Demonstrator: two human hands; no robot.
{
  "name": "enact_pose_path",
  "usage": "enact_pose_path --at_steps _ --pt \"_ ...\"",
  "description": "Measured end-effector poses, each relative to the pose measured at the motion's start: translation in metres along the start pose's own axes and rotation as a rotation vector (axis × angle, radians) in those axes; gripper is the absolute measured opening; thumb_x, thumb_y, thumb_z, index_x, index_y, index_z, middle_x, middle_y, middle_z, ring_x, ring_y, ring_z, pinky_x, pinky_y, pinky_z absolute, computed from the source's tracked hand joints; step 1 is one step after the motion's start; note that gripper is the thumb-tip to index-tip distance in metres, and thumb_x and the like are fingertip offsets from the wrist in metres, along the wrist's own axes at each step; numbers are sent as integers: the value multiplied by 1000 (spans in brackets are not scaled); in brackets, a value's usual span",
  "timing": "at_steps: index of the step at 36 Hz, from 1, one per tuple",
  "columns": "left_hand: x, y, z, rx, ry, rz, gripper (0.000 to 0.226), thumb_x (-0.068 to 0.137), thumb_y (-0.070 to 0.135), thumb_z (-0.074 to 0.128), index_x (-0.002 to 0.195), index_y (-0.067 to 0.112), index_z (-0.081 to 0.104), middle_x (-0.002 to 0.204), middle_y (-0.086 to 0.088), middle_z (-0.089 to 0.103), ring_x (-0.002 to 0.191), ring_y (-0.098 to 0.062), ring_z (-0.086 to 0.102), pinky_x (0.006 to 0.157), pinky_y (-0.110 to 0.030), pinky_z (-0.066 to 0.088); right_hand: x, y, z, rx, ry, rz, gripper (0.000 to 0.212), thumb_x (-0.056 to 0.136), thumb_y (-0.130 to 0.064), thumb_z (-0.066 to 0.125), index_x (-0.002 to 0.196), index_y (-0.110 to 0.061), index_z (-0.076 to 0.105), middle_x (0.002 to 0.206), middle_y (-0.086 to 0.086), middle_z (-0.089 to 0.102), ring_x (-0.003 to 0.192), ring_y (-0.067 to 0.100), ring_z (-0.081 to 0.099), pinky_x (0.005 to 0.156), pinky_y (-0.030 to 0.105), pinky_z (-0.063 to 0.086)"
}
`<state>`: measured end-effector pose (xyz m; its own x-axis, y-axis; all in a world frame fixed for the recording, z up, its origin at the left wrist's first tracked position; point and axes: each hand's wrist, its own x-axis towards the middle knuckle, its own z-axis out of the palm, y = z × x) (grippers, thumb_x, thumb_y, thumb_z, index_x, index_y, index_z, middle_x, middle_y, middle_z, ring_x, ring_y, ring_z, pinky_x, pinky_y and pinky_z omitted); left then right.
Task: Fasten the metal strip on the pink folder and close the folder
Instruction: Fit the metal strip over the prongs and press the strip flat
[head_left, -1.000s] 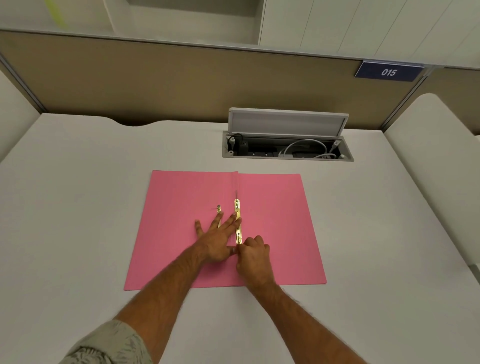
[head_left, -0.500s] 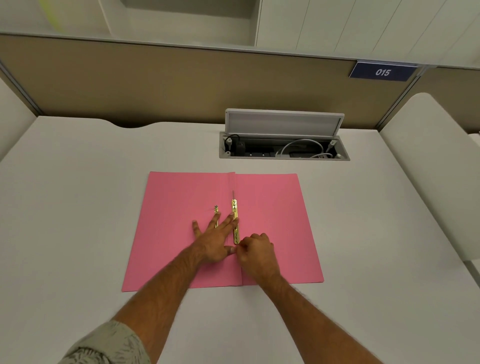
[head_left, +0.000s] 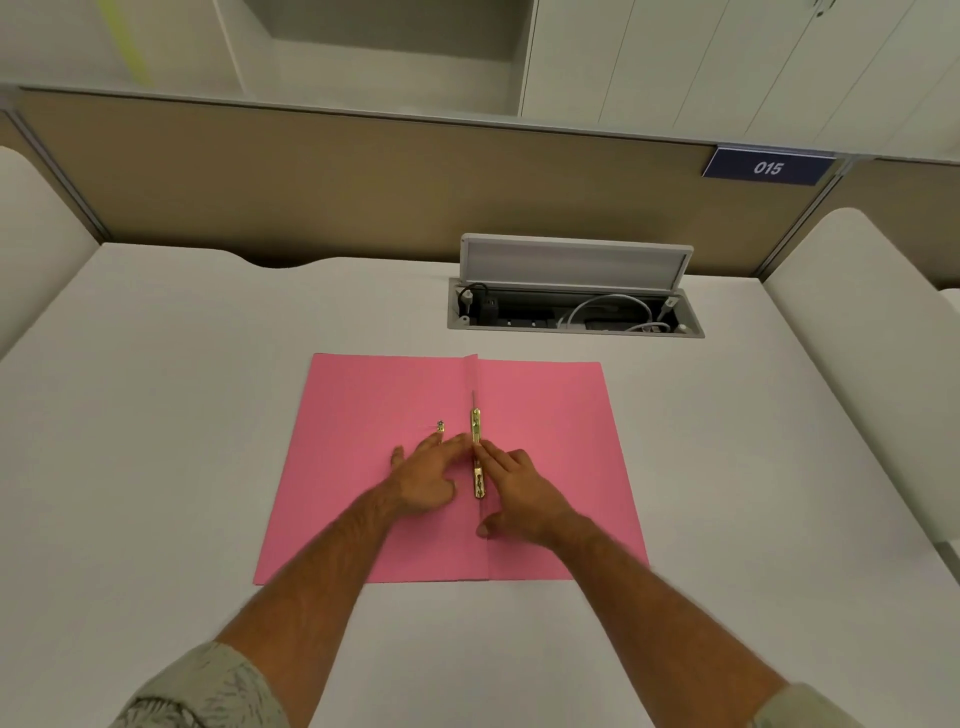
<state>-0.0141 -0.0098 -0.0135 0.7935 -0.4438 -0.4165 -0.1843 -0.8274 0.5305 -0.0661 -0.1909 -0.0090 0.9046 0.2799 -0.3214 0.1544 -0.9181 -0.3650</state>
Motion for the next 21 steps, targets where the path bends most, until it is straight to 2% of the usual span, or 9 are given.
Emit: enact_pose_path --at_steps 2,4,10,16,21 --pt "-3 -5 -3 -4 109 -9 73 92 14 58 156 35 29 165 15 22 154 -20 16 121 -57 14 2 -2 -1 -51 -18 -4 123 70 -38 87 160 -14 8 168 -1 13 139 28 26 109 44 44" --pt "-8 -9 -6 4 185 -30 69 94 16 58 156 31 31 166 11 21 153 -23 18 119 -55 21 3 -5 -4 -99 -43 1 119 71 -39 86 160 -13 11 168 1 15 140 29 25 107 44 46" --pt "-20 -27 -18 150 304 -256 70 97 37 54 158 26 23 169 -2 10 154 -30 11 118 -63 21 12 -15 -11 -232 -112 27 120 71 -45 86 159 -14 11 166 1 20 141 31 27 106 50 45" --pt "-31 -48 -31 49 416 -526 73 97 36 52 159 20 16 168 -12 9 152 -39 11 118 -64 22 16 -19 -11 -260 -135 63 120 72 -44 85 159 -14 8 167 2 17 143 32 24 107 54 43" --pt "-37 -65 -35 49 385 -635 74 97 43 50 158 20 16 166 -17 11 151 -40 13 118 -61 24 21 -23 -12 -265 -144 80 121 72 -44 86 159 -13 7 168 2 16 144 33 23 108 56 41"
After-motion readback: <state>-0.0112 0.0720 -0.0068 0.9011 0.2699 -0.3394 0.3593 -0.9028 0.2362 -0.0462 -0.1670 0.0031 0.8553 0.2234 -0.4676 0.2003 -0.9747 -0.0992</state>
